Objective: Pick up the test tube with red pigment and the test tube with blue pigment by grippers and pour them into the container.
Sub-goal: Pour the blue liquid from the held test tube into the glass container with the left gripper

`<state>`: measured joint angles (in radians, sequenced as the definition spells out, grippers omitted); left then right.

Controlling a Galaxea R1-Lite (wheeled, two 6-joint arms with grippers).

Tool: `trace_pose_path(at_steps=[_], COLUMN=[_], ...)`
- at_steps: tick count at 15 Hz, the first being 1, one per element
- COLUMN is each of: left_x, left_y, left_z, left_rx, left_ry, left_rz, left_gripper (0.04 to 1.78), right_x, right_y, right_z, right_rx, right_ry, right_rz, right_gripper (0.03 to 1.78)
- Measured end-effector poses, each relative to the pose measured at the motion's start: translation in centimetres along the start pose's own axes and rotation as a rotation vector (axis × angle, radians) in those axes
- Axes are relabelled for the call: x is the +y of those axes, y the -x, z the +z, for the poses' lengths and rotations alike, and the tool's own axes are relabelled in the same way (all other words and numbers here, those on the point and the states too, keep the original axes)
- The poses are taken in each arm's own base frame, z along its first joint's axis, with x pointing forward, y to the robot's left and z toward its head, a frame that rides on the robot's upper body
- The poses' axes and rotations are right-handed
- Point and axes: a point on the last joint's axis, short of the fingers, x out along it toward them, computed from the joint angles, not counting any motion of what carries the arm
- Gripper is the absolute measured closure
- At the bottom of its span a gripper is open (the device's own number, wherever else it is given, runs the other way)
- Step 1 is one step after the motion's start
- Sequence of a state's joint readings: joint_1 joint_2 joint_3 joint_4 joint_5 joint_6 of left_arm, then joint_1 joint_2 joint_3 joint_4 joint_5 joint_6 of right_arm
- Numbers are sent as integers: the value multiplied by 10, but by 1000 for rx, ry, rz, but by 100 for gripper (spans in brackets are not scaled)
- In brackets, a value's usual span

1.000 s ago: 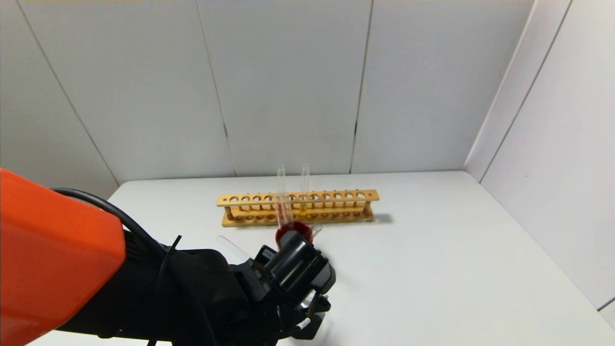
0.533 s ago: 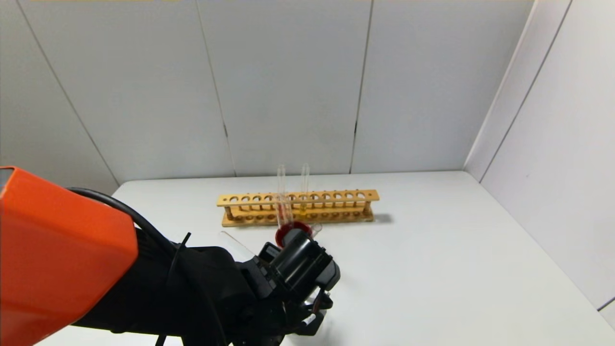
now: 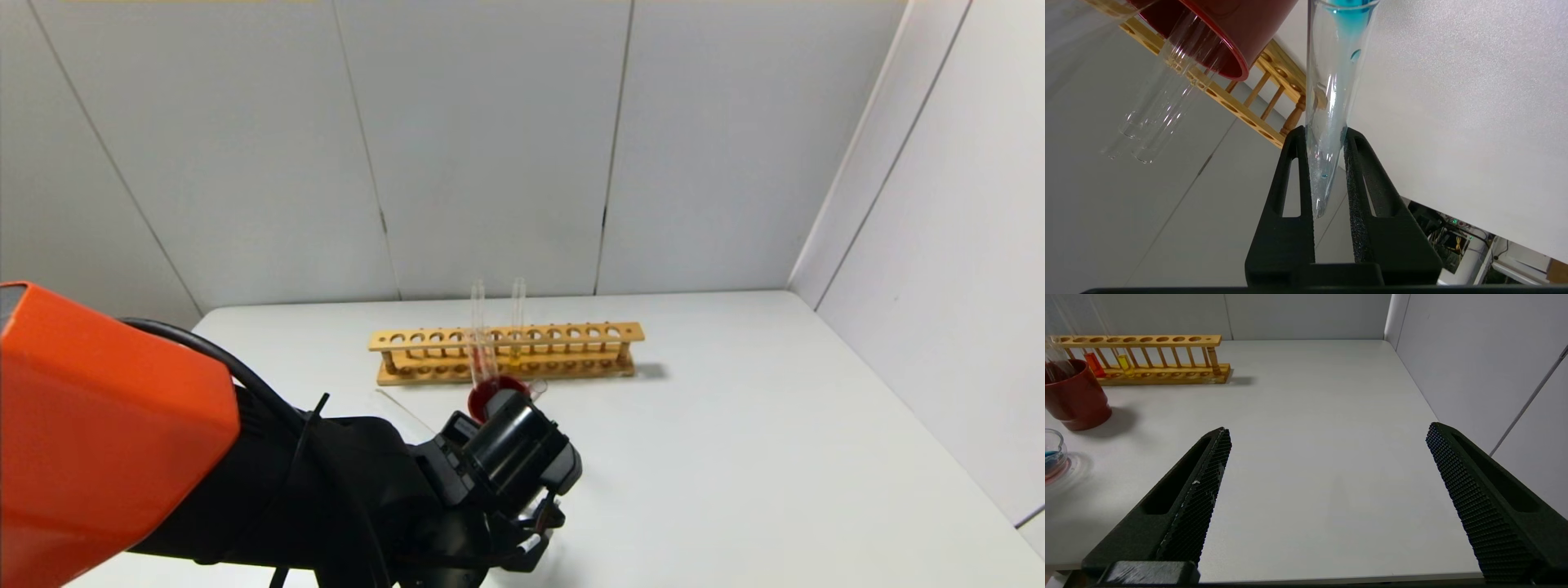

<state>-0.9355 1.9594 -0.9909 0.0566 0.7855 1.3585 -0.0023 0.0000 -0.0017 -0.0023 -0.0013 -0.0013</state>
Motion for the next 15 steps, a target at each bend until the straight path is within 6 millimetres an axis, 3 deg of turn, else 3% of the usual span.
trace_pose_path(at_steps=[15], left_x=[1], left_y=[6], left_z=[1], left_rx=[48], left_ry=[-83], left_rz=[-28], left_gripper=[152], right_x=[0], right_y=[0], right_z=[0], right_rx=[0], right_ry=[0], right_rz=[0], right_gripper=[7])
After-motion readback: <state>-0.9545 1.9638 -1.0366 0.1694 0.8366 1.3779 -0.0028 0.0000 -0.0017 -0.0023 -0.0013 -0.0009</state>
